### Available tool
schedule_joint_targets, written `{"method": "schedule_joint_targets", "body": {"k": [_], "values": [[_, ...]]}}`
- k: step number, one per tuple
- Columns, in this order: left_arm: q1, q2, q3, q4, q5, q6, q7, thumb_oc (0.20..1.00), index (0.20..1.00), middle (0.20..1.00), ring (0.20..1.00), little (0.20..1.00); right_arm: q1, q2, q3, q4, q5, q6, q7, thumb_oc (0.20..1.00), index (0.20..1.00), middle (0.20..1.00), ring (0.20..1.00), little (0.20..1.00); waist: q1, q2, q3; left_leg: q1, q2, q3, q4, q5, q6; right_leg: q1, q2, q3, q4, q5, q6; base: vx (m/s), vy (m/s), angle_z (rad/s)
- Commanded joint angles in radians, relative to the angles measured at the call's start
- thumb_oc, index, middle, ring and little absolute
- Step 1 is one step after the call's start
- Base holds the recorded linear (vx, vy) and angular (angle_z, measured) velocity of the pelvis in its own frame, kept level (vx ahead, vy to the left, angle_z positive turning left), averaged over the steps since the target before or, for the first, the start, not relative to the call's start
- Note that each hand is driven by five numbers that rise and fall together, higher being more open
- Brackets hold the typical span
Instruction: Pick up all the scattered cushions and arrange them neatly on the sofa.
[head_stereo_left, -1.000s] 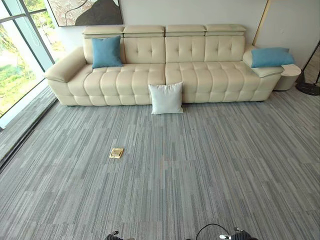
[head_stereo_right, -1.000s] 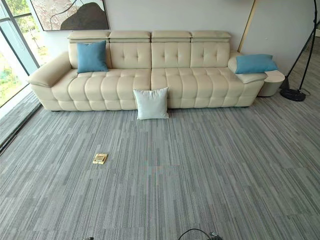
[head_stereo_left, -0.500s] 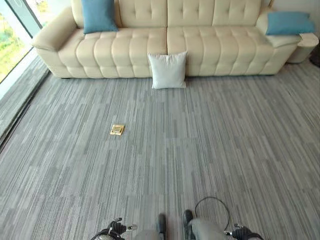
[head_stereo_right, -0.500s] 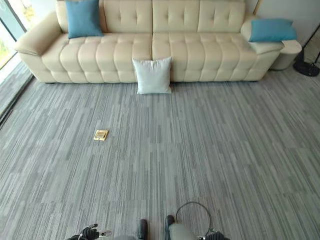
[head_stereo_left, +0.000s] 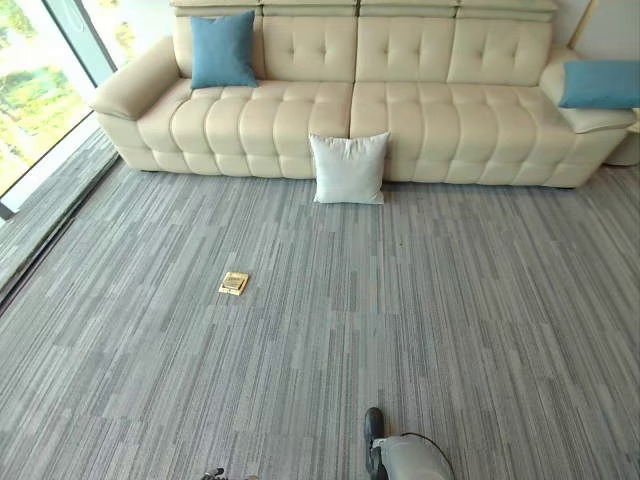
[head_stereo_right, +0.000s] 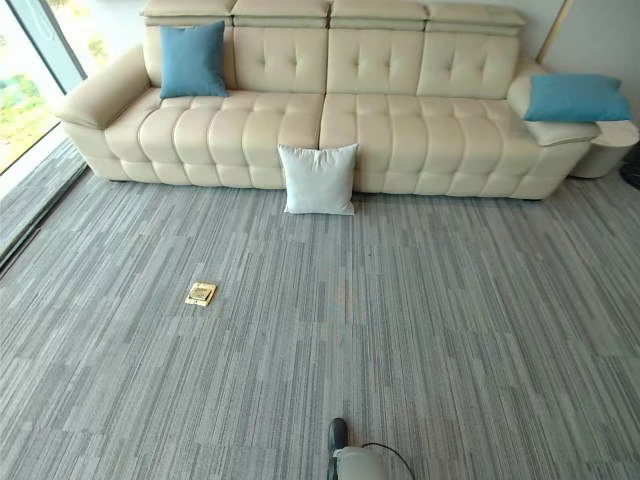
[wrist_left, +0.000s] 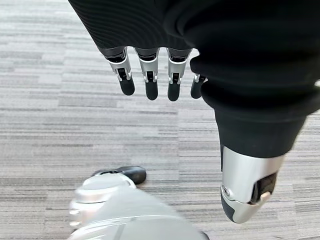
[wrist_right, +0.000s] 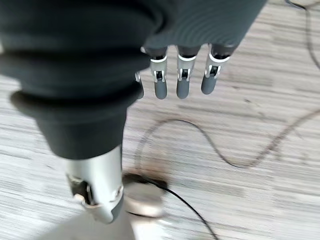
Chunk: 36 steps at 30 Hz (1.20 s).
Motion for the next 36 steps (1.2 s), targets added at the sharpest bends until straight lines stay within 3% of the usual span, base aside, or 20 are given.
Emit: {"method": "schedule_joint_targets", "body": {"k": [1, 2, 3, 7, 8, 9, 12, 17, 19, 20, 21, 23, 24, 25, 26, 28, 30, 31, 33, 36], "values": [[-0.076, 0.034, 0.033, -0.027, -0.056, -0.008, 0.008, 1.0, 1.0, 1.0, 1.0, 1.0, -0.059, -0.055, 0.022, -0.028, 0.033, -0.018, -0.002, 1.0, 1.0, 1.0, 1.0, 1.0, -0.006, 0.014, 0.061, 0.113, -0.079, 0.039, 0.101, 0.327, -0.003, -0.001, -0.007, 0.048, -0.05, 0.033, 0.01, 0.62, -0.234, -0.95], [-0.065, 0.043, 0.056, -0.039, -0.094, -0.01, 0.018, 1.0, 1.0, 1.0, 1.0, 1.0, -0.077, -0.068, 0.031, -0.034, 0.026, -0.01, -0.008, 1.0, 1.0, 1.0, 1.0, 1.0, 0.044, -0.018, 0.083, -0.015, -0.092, 0.116, 0.295, 0.247, 0.045, 0.088, -0.018, 0.099, -0.06, -0.013, -0.007, 0.83, -0.256, -0.65], [-0.06, 0.041, 0.059, -0.036, -0.1, -0.012, 0.02, 1.0, 1.0, 1.0, 1.0, 1.0, -0.08, -0.07, 0.039, -0.038, 0.024, -0.008, -0.008, 1.0, 1.0, 1.0, 1.0, 1.0, 0.06, -0.02, 0.084, -0.063, -0.083, 0.138, 0.279, 0.215, 0.06, 0.123, -0.019, 0.119, -0.065, -0.034, -0.009, 0.84, -0.2, -0.18], [-0.05, 0.042, 0.055, -0.026, -0.098, -0.011, 0.022, 1.0, 1.0, 1.0, 1.0, 1.0, -0.077, -0.064, 0.06, -0.043, 0.009, -0.013, -0.014, 1.0, 1.0, 1.0, 1.0, 1.0, 0.107, -0.023, 0.079, -0.212, -0.062, 0.166, -0.015, 0.167, 0.093, 0.224, -0.018, 0.163, -0.075, -0.103, 0.004, 0.54, 0.01, -0.45], [-0.05, 0.043, 0.049, -0.026, -0.092, -0.009, 0.022, 1.0, 1.0, 1.0, 1.0, 1.0, -0.076, -0.064, 0.066, -0.046, 0.005, -0.016, -0.016, 1.0, 1.0, 1.0, 1.0, 1.0, 0.116, -0.015, 0.075, -0.204, -0.048, 0.165, -0.179, 0.178, 0.093, 0.249, -0.016, 0.16, -0.075, -0.125, 0.009, 0.81, 0.133, -0.35], [-0.056, 0.046, 0.034, -0.037, -0.088, -0.01, 0.022, 1.0, 1.0, 1.0, 1.0, 1.0, -0.08, -0.071, 0.078, -0.054, -0.005, -0.018, -0.023, 1.0, 1.0, 1.0, 1.0, 1.0, 0.131, 0.011, 0.067, -0.215, -0.005, 0.134, -0.453, 0.254, 0.073, 0.298, 0.004, 0.157, -0.082, -0.169, 0.01, 0.62, 0.109, -0.25], [-0.062, 0.043, 0.018, -0.036, -0.085, -0.011, 0.027, 1.0, 1.0, 1.0, 1.0, 1.0, -0.091, -0.072, 0.089, -0.064, -0.016, -0.025, -0.032, 1.0, 1.0, 1.0, 1.0, 1.0, 0.151, 0.007, 0.067, -0.284, 0.009, 0.122, -0.616, 0.275, 0.048, 0.387, -0.002, 0.176, -0.073, -0.228, 0.014, 0.66, 0.118, 0.08], [-0.023, 0.044, 0.033, -0.007, -0.069, -0.006, 0.02, 1.0, 1.0, 1.0, 1.0, 1.0, -0.085, -0.054, 0.094, -0.07, -0.039, -0.019, -0.016, 1.0, 1.0, 1.0, 1.0, 1.0, 0.186, -0.001, 0.015, -0.272, 0.006, 0.136, -0.616, 0.347, 0.054, 0.455, -0.043, 0.23, -0.024, -0.245, 0.049, 0.64, 0.212, -0.39], [-0.019, 0.045, 0.03, -0.004, -0.049, 0.0, 0.021, 1.0, 1.0, 1.0, 1.0, 1.0, -0.073, -0.044, 0.096, -0.069, -0.06, -0.017, -0.015, 1.0, 1.0, 1.0, 1.0, 1.0, 0.197, -0.015, -0.009, -0.249, -0.026, 0.147, -0.582, 0.376, 0.073, 0.421, -0.09, 0.223, 0.093, -0.145, 0.09, 0.39, 0.191, -0.08], [-0.019, 0.045, 0.03, -0.004, -0.049, 0.0, 0.021, 1.0, 1.0, 1.0, 1.0, 1.0, -0.073, -0.044, 0.096, -0.069, -0.06, -0.017, -0.015, 1.0, 1.0, 1.0, 1.0, 1.0, 0.197, -0.015, -0.01, -0.249, -0.026, 0.147, -0.582, 0.376, 0.073, 0.421, -0.09, 0.223, 0.093, -0.145, 0.09, 0.52, 0.237, -0.18], [-0.014, 0.054, 0.027, -0.006, -0.032, 0.005, 0.016, 1.0, 1.0, 1.0, 1.0, 1.0, -0.065, -0.038, 0.091, -0.077, -0.056, -0.019, -0.01, 1.0, 1.0, 1.0, 1.0, 1.0, 0.192, -0.032, -0.006, -0.197, -0.057, 0.148, -0.564, 0.33, 0.112, 0.33, -0.113, 0.242, 0.327, 0.035, 0.113, 0.46, 0.222, -0.34], [-0.026, 0.065, 0.02, -0.022, -0.033, 0.005, 0.017, 1.0, 1.0, 1.0, 1.0, 1.0, -0.07, -0.04, 0.095, -0.081, -0.052, -0.019, -0.014, 1.0, 1.0, 1.0, 1.0, 1.0, 0.171, -0.019, 0.013, -0.128, -0.074, 0.132, -0.573, 0.284, 0.149, 0.236, -0.105, 0.244, 0.53, 0.164, 0.12, 0.53, 0.259, -0.08], [-0.033, 0.072, 0.013, -0.033, -0.027, 0.007, 0.018, 1.0, 1.0, 1.0, 1.0, 1.0, -0.072, -0.037, 0.095, -0.089, -0.049, -0.019, -0.017, 1.0, 1.0, 1.0, 1.0, 1.0, 0.16, -0.01, 0.021, -0.092, -0.075, 0.128, -0.581, 0.263, 0.163, 0.193, -0.097, 0.238, 0.602, 0.188, 0.115, 0.74, 0.312, 0.37], [-0.049, 0.076, 0.005, -0.052, -0.029, 0.003, 0.02, 1.0, 1.0, 1.0, 1.0, 1.0, -0.067, -0.032, 0.092, -0.088, -0.046, -0.02, -0.019, 1.0, 1.0, 1.0, 1.0, 1.0, 0.128, 0.015, 0.047, 0.014, -0.081, 0.092, -0.599, 0.211, 0.188, 0.035, -0.07, 0.2, 0.739, 0.079, 0.086, 0.57, 0.236, 0.33], [-0.049, 0.075, 0.005, -0.052, -0.029, 0.003, 0.02, 1.0, 1.0, 1.0, 1.0, 1.0, -0.067, -0.032, 0.092, -0.088, -0.046, -0.02, -0.019, 1.0, 1.0, 1.0, 1.0, 1.0, 0.128, 0.017, 0.046, 0.012, -0.079, 0.091, -0.599, 0.212, 0.187, 0.034, -0.068, 0.199, 0.737, 0.081, 0.086, 0.58, 0.188, 0.28], [-0.064, 0.075, 0.001, -0.08, -0.041, -0.004, 0.025, 1.0, 1.0, 1.0, 1.0, 1.0, -0.066, -0.034, 0.089, -0.081, -0.046, -0.018, -0.019, 1.0, 1.0, 1.0, 1.0, 1.0, 0.102, 0.028, 0.071, 0.105, -0.084, 0.053, -0.596, 0.15, 0.188, -0.076, -0.061, 0.104, 0.573, -0.04, 0.058, 0.57, 0.005, 0.45], [-0.072, 0.074, 0.006, -0.097, -0.047, -0.013, 0.031, 1.0, 1.0, 1.0, 1.0, 1.0, -0.071, -0.038, 0.085, -0.073, -0.042, -0.014, -0.018, 1.0, 1.0, 1.0, 1.0, 1.0, 0.071, 0.015, 0.087, 0.19, -0.109, 0.01, -0.606, 0.096, 0.176, -0.145, -0.041, 0.07, 0.247, 0.002, 0.086, 0.65, -0.077, 0.49], [-0.072, 0.074, 0.006, -0.097, -0.047, -0.013, 0.031, 1.0, 1.0, 1.0, 1.0, 1.0, -0.071, -0.038, 0.085, -0.073, -0.042, -0.014, -0.018, 1.0, 1.0, 1.0, 1.0, 1.0, 0.069, 0.019, 0.091, 0.197, -0.104, 0.008, -0.607, 0.093, 0.176, -0.134, -0.037, 0.066, 0.239, 0.004, 0.085, 0.5, -0.096, 0.18], [-0.085, 0.069, 0.014, -0.089, -0.039, -0.024, 0.032, 1.0, 1.0, 1.0, 1.0, 1.0, -0.065, -0.036, 0.079, -0.059, -0.052, -0.005, -0.02, 1.0, 1.0, 1.0, 1.0, 1.0, 0.036, 0.007, 0.094, 0.275, -0.116, -0.024, -0.616, 0.038, 0.155, -0.174, -0.034, 0.049, -0.026, 0.07, 0.128, 0.55, -0.108, 0.38], [-0.089, 0.061, 0.018, -0.079, -0.025, -0.027, 0.034, 1.0, 1.0, 1.0, 1.0, 1.0, -0.056, -0.036, 0.075, -0.051, -0.066, -0.002, -0.023, 1.0, 1.0, 1.0, 1.0, 1.0, 0.013, 0.013, 0.09, 0.331, -0.109, -0.045, -0.616, -0.005, 0.143, -0.196, -0.029, 0.009, -0.113, 0.094, 0.145, 0.67, -0.166, 0.46]]}}
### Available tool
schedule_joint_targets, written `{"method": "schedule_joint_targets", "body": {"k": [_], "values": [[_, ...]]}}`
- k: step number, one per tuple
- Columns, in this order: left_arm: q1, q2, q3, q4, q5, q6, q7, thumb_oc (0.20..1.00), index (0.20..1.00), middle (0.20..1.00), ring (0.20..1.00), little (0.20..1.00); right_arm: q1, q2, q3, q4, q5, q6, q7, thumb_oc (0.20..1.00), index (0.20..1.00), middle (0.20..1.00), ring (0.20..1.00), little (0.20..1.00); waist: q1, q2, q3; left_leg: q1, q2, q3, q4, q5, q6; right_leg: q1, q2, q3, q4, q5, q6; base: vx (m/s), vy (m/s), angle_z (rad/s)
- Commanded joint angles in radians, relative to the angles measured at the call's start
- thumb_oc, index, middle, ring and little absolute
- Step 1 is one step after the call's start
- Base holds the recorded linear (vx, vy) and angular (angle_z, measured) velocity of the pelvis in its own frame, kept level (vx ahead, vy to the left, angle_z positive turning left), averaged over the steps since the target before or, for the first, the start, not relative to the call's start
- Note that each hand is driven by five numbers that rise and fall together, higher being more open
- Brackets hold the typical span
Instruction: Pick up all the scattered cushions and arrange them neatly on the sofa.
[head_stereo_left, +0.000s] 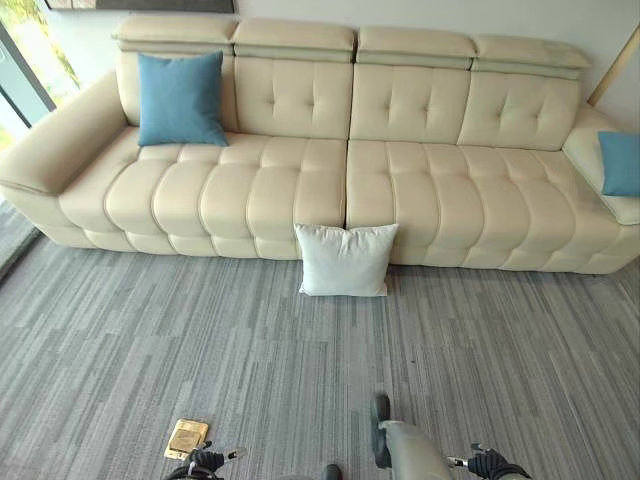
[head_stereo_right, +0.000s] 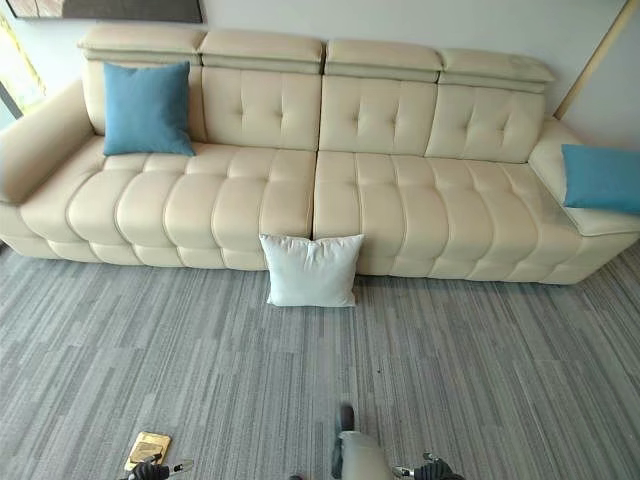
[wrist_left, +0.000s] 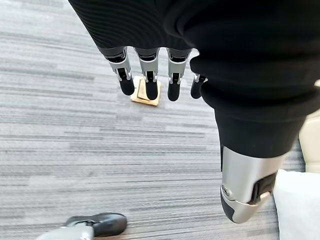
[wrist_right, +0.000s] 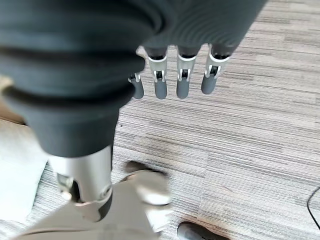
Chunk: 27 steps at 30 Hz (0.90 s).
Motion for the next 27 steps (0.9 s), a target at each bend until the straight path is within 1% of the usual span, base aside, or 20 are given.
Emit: {"method": "schedule_joint_targets", "body": {"k": [1, 2, 3, 4, 5, 6, 7, 8, 9, 10, 11, 12, 14, 15, 16, 17, 18, 19, 20, 27], "values": [[-0.023, 0.004, 0.022, -0.021, 0.048, -0.039, 0.016, 1.0, 1.0, 1.0, 1.0, 1.0, -0.016, -0.047, -0.005, 0.013, -0.022, -0.004, -0.012, 1.0, 1.0, 1.0, 1.0, 1.0, -0.039, 0.029, 0.016, 0.101, 0.074, -0.077, -0.016, -0.097, -0.119, 0.058, -0.001, -0.052, -0.013, 0.073, 0.052, 0.4, -0.133, 0.34], [-0.022, 0.004, 0.021, -0.021, 0.048, -0.039, 0.016, 1.0, 1.0, 1.0, 1.0, 1.0, -0.015, -0.047, -0.005, 0.013, -0.022, -0.004, -0.012, 1.0, 1.0, 1.0, 1.0, 1.0, -0.04, 0.031, 0.017, 0.103, 0.077, -0.078, -0.016, -0.098, -0.119, 0.061, 0.0, -0.054, -0.013, 0.072, 0.052, 0.61, -0.211, 0.53], [-0.016, 0.0, 0.025, -0.016, 0.045, -0.038, 0.02, 1.0, 1.0, 1.0, 1.0, 1.0, -0.005, -0.046, -0.008, 0.015, -0.02, -0.001, -0.01, 1.0, 1.0, 1.0, 1.0, 1.0, -0.044, 0.024, 0.011, 0.113, 0.076, -0.082, -0.005, -0.102, -0.124, 0.078, -0.005, -0.05, 0.007, 0.103, 0.036, 0.63, -0.227, 0.63], [-0.013, -0.013, 0.025, -0.004, 0.048, -0.039, 0.022, 1.0, 1.0, 1.0, 1.0, 1.0, 0.005, -0.052, -0.021, 0.026, -0.012, -0.002, -0.012, 1.0, 1.0, 1.0, 1.0, 1.0, -0.059, 0.038, -0.005, 0.117, 0.104, -0.085, 0.058, -0.085, -0.149, 0.107, -0.004, -0.045, 0.03, 0.119, 0.019, 0.63, -0.226, 0.59], [-0.013, -0.013, 0.025, -0.004, 0.048, -0.039, 0.022, 1.0, 1.0, 1.0, 1.0, 1.0, 0.005, -0.053, -0.021, 0.026, -0.012, -0.002, -0.012, 1.0, 1.0, 1.0, 1.0, 1.0, -0.059, 0.04, -0.006, 0.116, 0.105, -0.086, 0.06, -0.086, -0.149, 0.107, -0.003, -0.046, 0.031, 0.119, 0.019, 0.64, -0.228, 0.51], [-0.014, -0.021, 0.02, -0.004, 0.047, -0.041, 0.02, 1.0, 1.0, 1.0, 1.0, 1.0, 0.008, -0.055, -0.028, 0.027, 0.0, -0.008, -0.013, 1.0, 1.0, 1.0, 1.0, 1.0, -0.065, 0.056, -0.013, 0.106, 0.124, -0.083, 0.129, -0.042, -0.171, 0.129, 0.01, -0.039, 0.042, 0.118, 0.007, 0.47, -0.164, 0.4], [-0.011, -0.027, 0.012, -0.017, 0.038, -0.043, 0.014, 1.0, 1.0, 1.0, 1.0, 1.0, 0.001, -0.063, -0.033, 0.03, 0.022, -0.016, -0.017, 1.0, 1.0, 1.0, 1.0, 1.0, -0.065, 0.069, -0.015, 0.036, 0.125, -0.064, 0.277, 0.068, -0.214, 0.175, 0.018, -0.028, 0.033, 0.1, -0.011, 0.46, -0.164, 0.27], [-0.011, -0.026, 0.013, -0.017, 0.038, -0.043, 0.015, 1.0, 1.0, 1.0, 1.0, 1.0, 0.001, -0.063, -0.033, 0.03, 0.022, -0.016, -0.017, 1.0, 1.0, 1.0, 1.0, 1.0, -0.067, 0.065, -0.017, 0.033, 0.122, -0.066, 0.276, 0.071, -0.213, 0.172, 0.013, -0.029, 0.033, 0.101, -0.01, 0.49, -0.192, 0.07], [-0.006, -0.024, 0.002, -0.041, 0.029, -0.039, 0.003, 1.0, 1.0, 1.0, 1.0, 1.0, -0.004, -0.07, -0.04, 0.026, 0.037, -0.015, -0.011, 1.0, 1.0, 1.0, 1.0, 1.0, -0.058, 0.069, 0.0, -0.052, 0.122, -0.034, 0.467, 0.191, -0.26, 0.237, 0.014, -0.013, 0.04, 0.06, -0.041, 0.25, -0.107, 0.1], [-0.007, -0.023, 0.002, -0.041, 0.029, -0.039, 0.003, 1.0, 1.0, 1.0, 1.0, 1.0, -0.004, -0.069, -0.04, 0.026, 0.037, -0.015, -0.011, 1.0, 1.0, 1.0, 1.0, 1.0, -0.06, 0.065, -0.002, -0.055, 0.119, -0.036, 0.466, 0.194, -0.259, 0.234, 0.01, -0.013, 0.04, 0.061, -0.041, 0.46, -0.209, -0.04], [-0.008, -0.022, -0.003, -0.062, 0.019, -0.034, -0.001, 1.0, 1.0, 1.0, 1.0, 1.0, -0.018, -0.079, -0.042, 0.016, 0.048, -0.014, -0.011, 1.0, 1.0, 1.0, 1.0, 1.0, -0.044, 0.05, 0.017, -0.14, 0.079, -0.017, 0.661, 0.249, -0.275, 0.279, 0.003, 0.022, 0.047, 0.032, -0.064, 0.44, -0.22, 0.05], [-0.006, -0.02, -0.003, -0.057, 0.013, -0.032, 0.007, 1.0, 1.0, 1.0, 1.0, 1.0, -0.03, -0.09, -0.047, 0.013, 0.058, -0.01, -0.017, 1.0, 1.0, 1.0, 1.0, 1.0, -0.029, 0.029, 0.029, -0.224, 0.085, 0.054, 0.742, 0.204, -0.253, 0.32, -0.01, 0.051, 0.045, 0.006, -0.077, 0.54, -0.243, -0.16], [0.002, -0.025, -0.009, -0.053, 0.013, -0.031, 0.004, 1.0, 1.0, 1.0, 1.0, 1.0, -0.031, -0.093, -0.043, 0.009, 0.062, -0.009, -0.017, 1.0, 1.0, 1.0, 1.0, 1.0, -0.01, 0.021, 0.034, -0.282, 0.119, 0.114, 0.655, 0.136, -0.212, 0.359, -0.019, 0.062, 0.037, -0.02, -0.079, 0.43, -0.084, -0.55], [0.012, -0.028, -0.014, -0.043, 0.023, -0.027, 0.003, 1.0, 1.0, 1.0, 1.0, 1.0, -0.03, -0.095, -0.037, 0.006, 0.056, -0.014, -0.022, 1.0, 1.0, 1.0, 1.0, 1.0, 0.002, 0.029, 0.033, -0.311, 0.129, 0.128, 0.431, 0.079, -0.184, 0.381, -0.013, 0.07, 0.029, -0.037, -0.065, 0.33, 0.017, -0.7], [0.012, -0.029, -0.015, -0.043, 0.023, -0.027, 0.003, 1.0, 1.0, 1.0, 1.0, 1.0, -0.029, -0.095, -0.037, 0.006, 0.056, -0.014, -0.022, 1.0, 1.0, 1.0, 1.0, 1.0, 0.004, 0.029, 0.037, -0.301, 0.129, 0.129, 0.425, 0.079, -0.183, 0.388, -0.013, 0.071, 0.028, -0.039, -0.065, 0.36, 0.104, -0.39], [0.014, -0.027, -0.022, -0.041, 0.022, -0.024, 0.004, 1.0, 1.0, 1.0, 1.0, 1.0, -0.031, -0.106, -0.031, 0.002, 0.047, -0.013, -0.028, 1.0, 1.0, 1.0, 1.0, 1.0, 0.014, 0.056, 0.036, -0.31, 0.156, 0.103, 0.178, 0.125, -0.19, 0.404, 0.001, 0.067, 0.023, -0.057, -0.06, 0.16, 0.066, -0.27], [0.014, -0.028, -0.022, -0.041, 0.022, -0.024, 0.004, 1.0, 1.0, 1.0, 1.0, 1.0, -0.031, -0.106, -0.031, 0.002, 0.047, -0.013, -0.028, 1.0, 1.0, 1.0, 1.0, 1.0, 0.013, 0.055, 0.04, -0.298, 0.155, 0.103, 0.166, 0.129, -0.19, 0.411, 0.0, 0.067, 0.023, -0.059, -0.06, 0.21, 0.077, -0.27], [0.009, -0.026, -0.026, -0.04, 0.026, -0.022, 0.011, 1.0, 1.0, 1.0, 1.0, 1.0, -0.033, -0.113, -0.031, 0.006, 0.038, -0.013, -0.038, 1.0, 1.0, 1.0, 1.0, 1.0, 0.018, 0.061, 0.042, -0.307, 0.161, 0.096, 0.113, 0.159, -0.189, 0.428, 0.007, 0.061, 0.017, -0.066, -0.06, 0.16, 0.043, -0.26], [0.011, -0.027, -0.026, -0.029, 0.029, -0.027, 0.006, 1.0, 1.0, 1.0, 1.0, 1.0, -0.023, -0.107, -0.033, 0.008, 0.035, -0.018, -0.03, 1.0, 1.0, 1.0, 1.0, 1.0, 0.008, 0.078, 0.025, -0.241, 0.165, 0.085, 0.013, 0.157, -0.19, 0.434, 0.029, 0.055, 0.02, -0.075, -0.056, 0.2, 0.063, -0.33], [0.018, -0.018, -0.035, -0.032, 0.06, -0.024, 0.003, 1.0, 1.0, 1.0, 1.0, 1.0, 0.001, -0.085, -0.027, 0.033, 0.013, -0.014, -0.037, 1.0, 1.0, 1.0, 1.0, 1.0, -0.003, 0.07, -0.016, -0.171, 0.16, 0.088, -0.016, 0.132, -0.182, 0.457, 0.017, 0.066, -0.013, -0.063, -0.046, 0.1, 0.066, -0.09]]}}
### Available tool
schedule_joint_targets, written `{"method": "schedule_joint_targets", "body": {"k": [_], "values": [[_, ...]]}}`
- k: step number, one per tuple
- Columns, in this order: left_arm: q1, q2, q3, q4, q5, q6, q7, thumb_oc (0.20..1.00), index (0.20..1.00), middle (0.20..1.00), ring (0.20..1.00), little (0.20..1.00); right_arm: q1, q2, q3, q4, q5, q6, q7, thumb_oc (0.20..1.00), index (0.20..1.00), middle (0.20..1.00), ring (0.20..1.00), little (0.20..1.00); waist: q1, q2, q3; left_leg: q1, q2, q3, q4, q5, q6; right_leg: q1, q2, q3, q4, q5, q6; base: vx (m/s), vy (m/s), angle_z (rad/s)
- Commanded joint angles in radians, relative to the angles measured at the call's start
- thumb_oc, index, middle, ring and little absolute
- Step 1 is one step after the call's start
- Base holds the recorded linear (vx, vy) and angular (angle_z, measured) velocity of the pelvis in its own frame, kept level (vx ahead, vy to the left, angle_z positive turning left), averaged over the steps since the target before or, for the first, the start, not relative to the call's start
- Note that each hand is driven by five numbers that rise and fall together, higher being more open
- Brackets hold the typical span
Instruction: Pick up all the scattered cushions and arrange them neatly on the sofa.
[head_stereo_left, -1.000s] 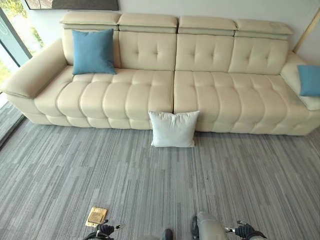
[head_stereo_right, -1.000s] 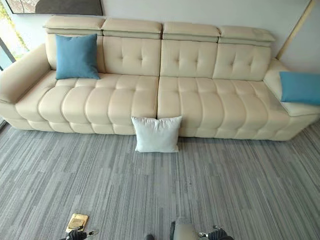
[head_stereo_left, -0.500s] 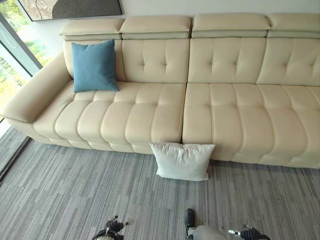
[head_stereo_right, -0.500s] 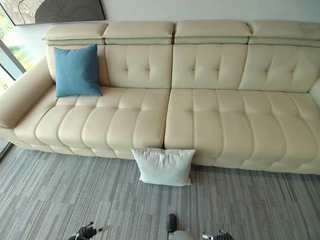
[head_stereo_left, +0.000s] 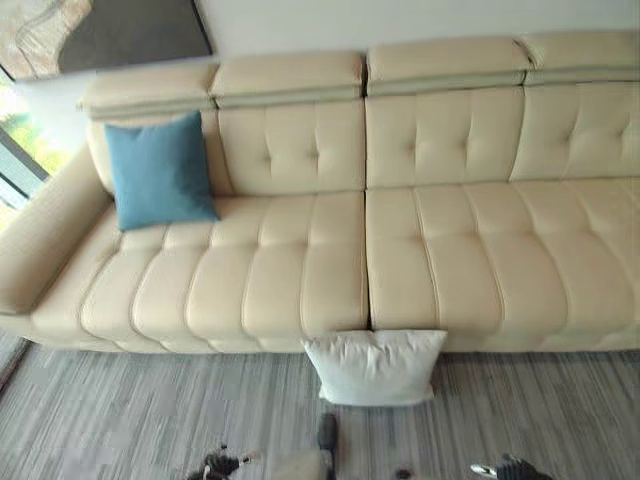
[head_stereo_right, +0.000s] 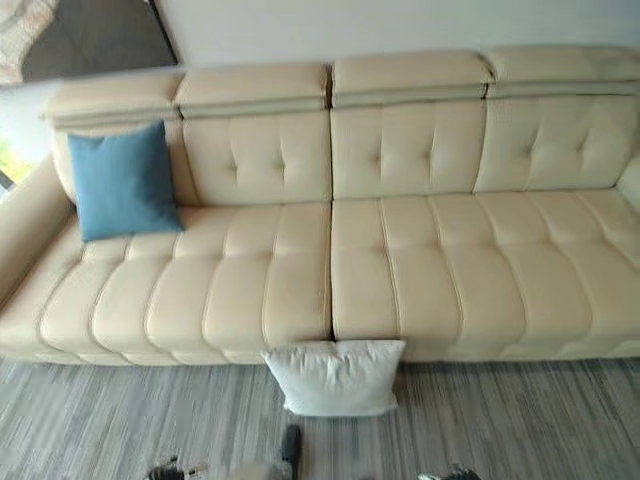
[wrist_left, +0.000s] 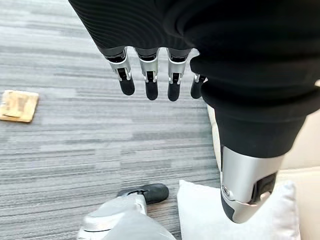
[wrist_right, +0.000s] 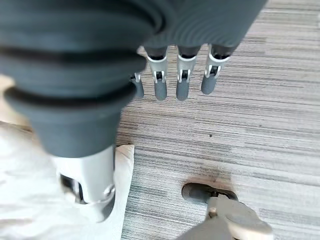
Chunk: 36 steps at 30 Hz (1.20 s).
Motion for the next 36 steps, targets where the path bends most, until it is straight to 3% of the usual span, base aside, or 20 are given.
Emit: {"method": "schedule_joint_targets", "body": {"k": [1, 8, 10, 14, 15, 19, 25, 26, 29, 30, 33, 35, 36], "values": [[-0.018, 0.013, 0.013, 0.003, 0.053, -0.003, 0.004, 1.0, 1.0, 1.0, 1.0, 1.0, -0.001, -0.026, 0.003, 0.006, -0.028, -0.007, -0.012, 1.0, 1.0, 1.0, 1.0, 1.0, 0.016, 0.0, -0.007, 0.121, 0.02, 0.034, -0.004, -0.176, -0.059, -0.115, 0.004, 0.009, -0.004, 0.057, 0.026, 0.03, 0.124, -0.03], [-0.019, 0.023, 0.007, 0.006, 0.076, 0.0, -0.001, 1.0, 1.0, 1.0, 1.0, 1.0, 0.005, -0.013, 0.005, 0.001, -0.031, -0.002, -0.006, 1.0, 1.0, 1.0, 1.0, 1.0, 0.021, -0.035, -0.002, 0.126, 0.015, 0.073, -0.004, -0.21, -0.031, -0.152, -0.01, 0.045, 0.043, 0.058, 0.052, -0.03, 0.118, -0.18], [-0.027, 0.028, 0.006, 0.0, 0.072, -0.001, -0.001, 1.0, 1.0, 1.0, 1.0, 1.0, 0.003, -0.007, 0.007, -0.002, -0.035, 0.0, -0.004, 1.0, 1.0, 1.0, 1.0, 1.0, 0.021, -0.041, 0.015, 0.133, 0.011, 0.082, -0.004, -0.223, -0.013, -0.227, -0.012, 0.044, 0.176, 0.064, 0.076, -0.08, 0.139, -0.27], [-0.043, 0.032, 0.006, -0.006, 0.063, -0.004, 0.003, 1.0, 1.0, 1.0, 1.0, 1.0, -0.011, 0.002, 0.01, -0.015, -0.027, -0.003, -0.005, 1.0, 1.0, 1.0, 1.0, 1.0, 0.01, -0.044, 0.045, 0.135, 0.011, 0.089, -0.004, -0.23, -0.011, -0.332, -0.007, 0.047, 0.303, 0.087, 0.114, -0.05, 0.081, -0.37], [-0.052, 0.031, -0.003, 0.001, 0.064, -0.006, 0.002, 1.0, 1.0, 1.0, 1.0, 1.0, -0.015, 0.009, 0.017, -0.017, -0.026, -0.005, -0.006, 1.0, 1.0, 1.0, 1.0, 1.0, 0.002, -0.046, 0.054, 0.143, 0.005, 0.087, -0.004, -0.236, -0.013, -0.37, -0.006, 0.027, 0.247, 0.104, 0.096, 0.04, 0.037, -0.23], [-0.077, 0.026, -0.015, 0.011, 0.069, -0.01, 0.002, 1.0, 1.0, 1.0, 1.0, 1.0, -0.012, 0.02, 0.03, -0.017, -0.024, -0.005, -0.007, 1.0, 1.0, 1.0, 1.0, 1.0, -0.015, -0.059, 0.06, 0.159, -0.016, 0.069, -0.004, -0.251, -0.012, -0.364, -0.007, 0.037, 0.106, 0.134, 0.083, 0.13, 0.0, 0.09], [-0.11, 0.007, -0.036, 0.033, 0.075, -0.004, 0.008, 1.0, 1.0, 1.0, 1.0, 1.0, -0.059, 0.016, 0.065, -0.037, -0.04, -0.007, -0.022, 1.0, 1.0, 1.0, 1.0, 1.0, -0.011, -0.053, 0.071, 0.129, -0.016, 0.063, -0.004, -0.247, -0.01, -0.369, -0.013, 0.033, 0.088, 0.146, 0.068, 0.05, -0.054, 0.24], [-0.142, 0.008, -0.055, 0.048, 0.075, -0.001, 0.019, 1.0, 1.0, 1.0, 1.0, 1.0, -0.112, 0.01, 0.086, -0.056, -0.038, -0.013, -0.041, 1.0, 1.0, 1.0, 1.0, 1.0, -0.011, -0.047, 0.107, 0.075, -0.018, 0.058, 0.012, -0.238, -0.01, -0.426, -0.012, 0.032, 0.115, 0.145, 0.062, -0.14, -0.079, 0.29], [-0.179, 0.015, -0.065, 0.057, 0.061, 0.0, 0.038, 1.0, 1.0, 1.0, 1.0, 1.0, -0.167, 0.007, 0.105, -0.076, -0.027, -0.02, -0.062, 1.0, 1.0, 1.0, 1.0, 1.0, -0.011, -0.043, 0.131, -0.018, -0.018, 0.057, 0.063, -0.239, -0.011, -0.505, -0.02, 0.033, 0.155, 0.146, 0.055, -0.17, -0.063, 0.18], [-0.226, 0.024, -0.076, 0.061, 0.038, 0.001, 0.064, 1.0, 1.0, 1.0, 1.0, 1.0, -0.235, 0.007, 0.119, -0.096, -0.015, -0.027, -0.097, 1.0, 1.0, 1.0, 1.0, 1.0, -0.011, -0.043, 0.156, -0.119, -0.018, 0.062, 0.111, -0.239, -0.013, -0.588, -0.027, 0.036, 0.186, 0.147, 0.052, -0.12, -0.053, 0.03], [-0.289, 0.031, -0.093, 0.06, 0.015, -0.005, 0.093, 1.0, 1.0, 1.0, 1.0, 1.0, -0.316, 0.006, 0.144, -0.113, -0.007, -0.035, -0.14, 1.0, 1.0, 1.0, 1.0, 1.0, -0.015, -0.044, 0.163, -0.235, -0.022, 0.065, 0.157, -0.237, -0.017, -0.691, -0.029, 0.038, 0.217, 0.149, 0.048, -0.15, -0.073, 0.09], [-0.438, 0.051, -0.123, 0.065, -0.047, -0.008, 0.139, 1.0, 1.0, 1.0, 1.0, 1.0, -0.481, -0.003, 0.177, -0.134, 0.018, -0.042, -0.226, 1.0, 1.0, 1.0, 1.0, 1.0, -0.023, -0.044, 0.181, -0.384, -0.025, 0.068, 0.219, -0.238, -0.027, -0.821, -0.028, 0.039, 0.253, 0.152, 0.048, -0.11, -0.057, 0.08], [-0.438, 0.051, -0.123, 0.065, -0.047, -0.008, 0.139, 1.0, 1.0, 1.0, 1.0, 1.0, -0.481, -0.003, 0.177, -0.133, 0.018, -0.043, -0.226, 1.0, 1.0, 1.0, 1.0, 1.0, -0.023, -0.044, 0.18, -0.386, -0.025, 0.068, 0.22, -0.239, -0.027, -0.822, -0.029, 0.039, 0.254, 0.152, 0.048, -0.15, -0.075, 0.0]]}}
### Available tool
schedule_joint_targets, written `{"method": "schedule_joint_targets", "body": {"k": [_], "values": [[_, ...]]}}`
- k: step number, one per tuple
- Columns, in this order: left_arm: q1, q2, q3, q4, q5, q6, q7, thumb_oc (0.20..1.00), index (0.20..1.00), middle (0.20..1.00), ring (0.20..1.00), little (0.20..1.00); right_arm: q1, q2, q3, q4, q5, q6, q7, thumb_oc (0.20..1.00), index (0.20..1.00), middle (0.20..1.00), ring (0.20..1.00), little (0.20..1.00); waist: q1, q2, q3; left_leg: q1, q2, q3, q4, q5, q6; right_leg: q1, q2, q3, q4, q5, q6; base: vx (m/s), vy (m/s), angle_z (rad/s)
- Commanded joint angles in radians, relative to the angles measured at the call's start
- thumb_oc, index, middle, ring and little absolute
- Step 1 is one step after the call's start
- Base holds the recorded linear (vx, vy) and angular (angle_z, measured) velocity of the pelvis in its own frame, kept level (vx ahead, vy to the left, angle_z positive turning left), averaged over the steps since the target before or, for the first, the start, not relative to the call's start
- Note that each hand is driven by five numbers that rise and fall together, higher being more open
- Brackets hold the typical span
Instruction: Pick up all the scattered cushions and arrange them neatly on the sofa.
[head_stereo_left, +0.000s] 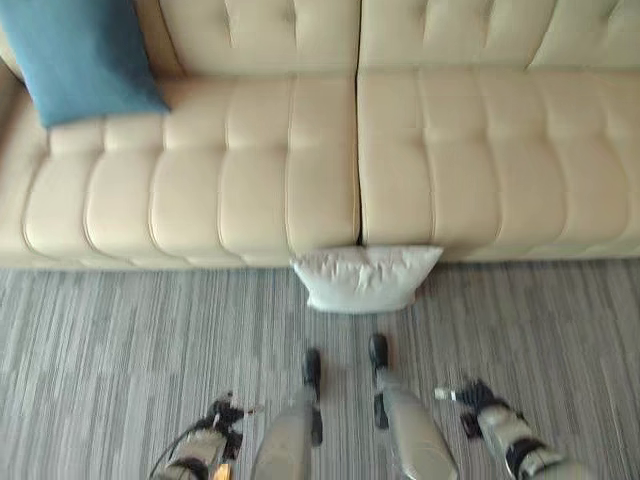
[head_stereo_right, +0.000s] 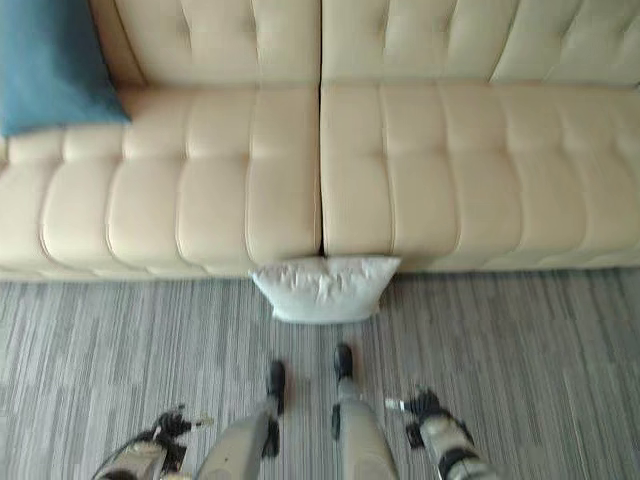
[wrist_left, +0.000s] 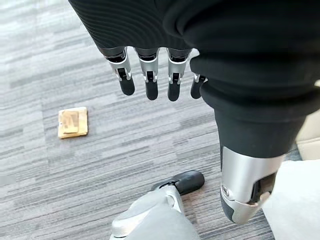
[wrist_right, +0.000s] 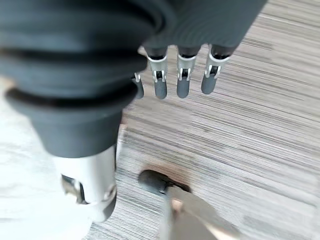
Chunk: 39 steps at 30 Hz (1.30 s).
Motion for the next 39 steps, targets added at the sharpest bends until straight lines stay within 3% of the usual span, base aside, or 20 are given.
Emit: {"method": "schedule_joint_targets", "body": {"k": [1, 3, 6, 10, 12, 13, 14, 15, 16, 25, 29, 32, 34, 35, 36, 37, 38, 39], "values": [[-0.183, 0.068, -0.031, 0.0, -0.102, -0.026, 0.085, 1.0, 1.0, 1.0, 1.0, 1.0, -0.15, -0.056, 0.06, -0.029, 0.069, -0.024, -0.143, 1.0, 1.0, 1.0, 1.0, 1.0, -0.013, 0.001, -0.011, -0.086, -0.031, 0.001, 0.118, -0.116, -0.014, -0.153, 0.005, 0.008, 0.084, -0.075, 0.039, -0.08, -0.039, 0.0], [-0.244, 0.093, -0.04, -0.003, -0.12, -0.033, 0.095, 1.0, 1.0, 1.0, 1.0, 1.0, -0.225, -0.081, 0.061, -0.032, 0.078, -0.028, -0.168, 1.0, 1.0, 1.0, 1.0, 1.0, -0.017, 0.004, 0.007, -0.14, -0.031, -0.002, 0.143, -0.12, -0.019, -0.203, 0.006, 0.008, 0.101, -0.074, 0.04, -0.09, -0.053, 0.01], [-0.393, 0.204, -0.052, -0.019, -0.15, -0.044, 0.114, 1.0, 1.0, 1.0, 1.0, 1.0, -0.396, -0.161, 0.055, -0.057, 0.106, -0.037, -0.253, 1.0, 1.0, 1.0, 1.0, 1.0, -0.032, 0.012, 0.051, -0.316, -0.033, -0.001, 0.261, -0.145, -0.028, -0.35, 0.001, 0.009, 0.172, -0.08, 0.04, -0.08, -0.054, 0.02], [-0.465, 0.267, -0.07, -0.038, -0.122, -0.051, 0.15, 1.0, 1.0, 1.0, 1.0, 1.0, -0.456, -0.213, 0.021, -0.091, 0.124, -0.056, -0.328, 1.0, 1.0, 1.0, 1.0, 1.0, -0.041, 0.023, 0.066, -0.451, -0.028, -0.003, 0.358, -0.177, -0.031, -0.465, 0.001, 0.013, 0.241, -0.096, 0.04, -0.01, -0.016, 0.01], [-0.493, 0.296, -0.081, -0.055, -0.099, -0.06, 0.185, 1.0, 1.0, 1.0, 1.0, 1.0, -0.47, -0.229, -0.007, -0.12, 0.143, -0.083, -0.377, 1.0, 1.0, 1.0, 1.0, 1.0, -0.045, 0.026, 0.072, -0.539, -0.022, -0.005, 0.428, -0.2, -0.031, -0.547, 0.0, 0.014, 0.296, -0.108, 0.042, 0.05, -0.016, 0.0], [-0.505, 0.303, -0.079, -0.063, -0.097, -0.062, 0.196, 1.0, 1.0, 1.0, 1.0, 1.0, -0.483, -0.235, -0.014, -0.139, 0.152, -0.093, -0.394, 1.0, 1.0, 1.0, 1.0, 1.0, -0.041, 0.03, 0.072, -0.559, -0.011, -0.01, 0.459, -0.241, -0.033, -0.567, 0.012, 0.015, 0.329, -0.145, 0.047, 0.12, -0.043, -0.03], [-0.516, 0.302, -0.078, -0.069, -0.093, -0.066, 0.208, 1.0, 1.0, 1.0, 1.0, 1.0, -0.483, -0.226, -0.013, -0.174, 0.146, -0.104, -0.419, 1.0, 1.0, 1.0, 1.0, 1.0, -0.044, 0.03, 0.072, -0.63, -0.009, -0.013, 0.525, -0.262, -0.029, -0.628, 0.018, 0.014, 0.379, -0.162, 0.047, 0.04, -0.035, -0.03], [-0.517, 0.302, -0.078, -0.069, -0.093, -0.067, 0.209, 1.0, 1.0, 1.0, 1.0, 1.0, -0.483, -0.225, -0.014, -0.176, 0.146, -0.103, -0.419, 1.0, 1.0, 1.0, 1.0, 1.0, -0.05, 0.026, 0.071, -0.653, -0.015, -0.007, 0.528, -0.231, -0.026, -0.645, 0.01, 0.012, 0.37, -0.132, 0.042, 0.04, -0.046, -0.05], [-0.524, 0.304, -0.083, -0.078, -0.093, -0.07, 0.219, 1.0, 1.0, 1.0, 1.0, 1.0, -0.488, -0.224, -0.007, -0.189, 0.138, -0.105, -0.43, 1.0, 1.0, 1.0, 1.0, 1.0, -0.044, 0.03, 0.069, -0.671, -0.01, -0.013, 0.56, -0.272, -0.026, -0.666, 0.019, 0.009, 0.412, -0.173, 0.046, 0.03, -0.042, -0.02], [-0.58, 0.254, -0.14, -0.273, -0.088, -0.116, 0.282, 1.0, 1.0, 1.0, 1.0, 1.0, -0.519, -0.129, 0.053, -0.342, 0.135, -0.182, -0.446, 1.0, 1.0, 1.0, 1.0, 1.0, -0.032, 0.034, 0.055, -0.956, -0.013, -0.028, 0.832, -0.339, -0.008, -0.94, 0.021, -0.003, 0.656, -0.23, 0.035, 0.06, -0.03, -0.04], [-0.78, 0.257, -0.24, -0.28, -0.008, -0.12, 0.394, 1.0, 1.0, 1.0, 1.0, 1.0, -0.675, -0.105, 0.148, -0.369, 0.125, -0.226, -0.456, 1.0, 1.0, 1.0, 1.0, 1.0, -0.017, 0.026, 0.051, -1.086, -0.01, -0.039, 0.946, -0.359, -0.01, -1.057, 0.006, -0.013, 0.765, -0.254, 0.037, 0.09, -0.032, -0.06], [-0.913, 0.265, -0.3, -0.346, 0.029, -0.135, 0.503, 1.0, 1.0, 1.0, 1.0, 1.0, -0.778, -0.101, 0.204, -0.419, 0.129, -0.249, -0.476, 1.0, 1.0, 1.0, 1.0, 1.0, -0.005, 0.026, 0.088, -1.111, -0.008, -0.054, 1.011, -0.376, -0.013, -1.058, 0.007, -0.033, 0.816, -0.276, 0.043, 0.06, -0.035, 0.0], [-0.963, 0.274, -0.328, -0.407, 0.032, -0.149, 0.516, 1.0, 1.0, 1.0, 1.0, 1.0, -0.809, -0.093, 0.214, -0.467, 0.15, -0.275, -0.464, 1.0, 1.0, 1.0, 1.0, 1.0, -0.001, 0.029, 0.097, -1.12, -0.008, -0.056, 1.049, -0.39, -0.01, -1.058, 0.011, -0.035, 0.848, -0.292, 0.042, 0.06, 0.003, 0.02], [-0.971, 0.279, -0.329, -0.447, 0.017, -0.16, 0.514, 0.784, 0.784, 0.784, 0.784, 0.784, -0.817, -0.092, 0.212, -0.495, 0.172, -0.29, -0.456, 1.0, 1.0, 1.0, 1.0, 1.0, 0.003, 0.03, 0.1, -1.121, -0.006, -0.056, 1.064, -0.397, -0.009, -1.058, 0.01, -0.038, 0.861, -0.298, 0.039, 0.04, 0.016, -0.03], [-0.97, 0.263, -0.31, -0.524, -0.031, -0.193, 0.492, 0.2, 0.2, 0.2, 0.2, 0.2, -0.817, -0.078, 0.189, -0.547, 0.203, -0.317, -0.431, 0.344, 0.344, 0.344, 0.344, 0.344, 0.004, 0.032, 0.099, -1.127, -0.007, -0.054, 1.094, -0.408, -0.006, -1.058, 0.014, -0.039, 0.883, -0.307, 0.036, 0.04, 0.016, -0.01], [-0.968, 0.264, -0.31, -0.526, -0.032, -0.193, 0.491, 0.2, 0.2, 0.2, 0.2, 0.2, -0.816, -0.078, 0.188, -0.549, 0.204, -0.316, -0.429, 0.344, 0.344, 0.344, 0.344, 0.344, 0.005, 0.032, 0.099, -1.127, -0.007, -0.054, 1.096, -0.41, -0.006, -1.058, 0.014, -0.04, 0.885, -0.308, 0.036, 0.04, 0.022, -0.01], [-0.958, 0.252, -0.297, -0.558, -0.069, -0.217, 0.476, 0.2, 0.2, 0.2, 0.2, 0.2, -0.811, -0.064, 0.174, -0.57, 0.223, -0.337, -0.416, 0.2, 0.2, 0.2, 0.2, 0.2, 0.006, 0.032, 0.097, -1.128, -0.008, -0.054, 1.113, -0.417, -0.005, -1.058, 0.016, -0.039, 0.898, -0.313, 0.033, 0.0, 0.0, 0.0], [-0.957, 0.252, -0.296, -0.558, -0.069, -0.217, 0.476, 0.2, 0.2, 0.2, 0.2, 0.2, -0.811, -0.064, 0.174, -0.57, 0.224, -0.336, -0.416, 0.2, 0.2, 0.2, 0.2, 0.2, 0.006, 0.032, 0.097, -1.128, -0.008, -0.054, 1.113, -0.417, -0.005, -1.058, 0.017, -0.039, 0.898, -0.314, 0.033, 0.04, 0.045, 0.01]]}}
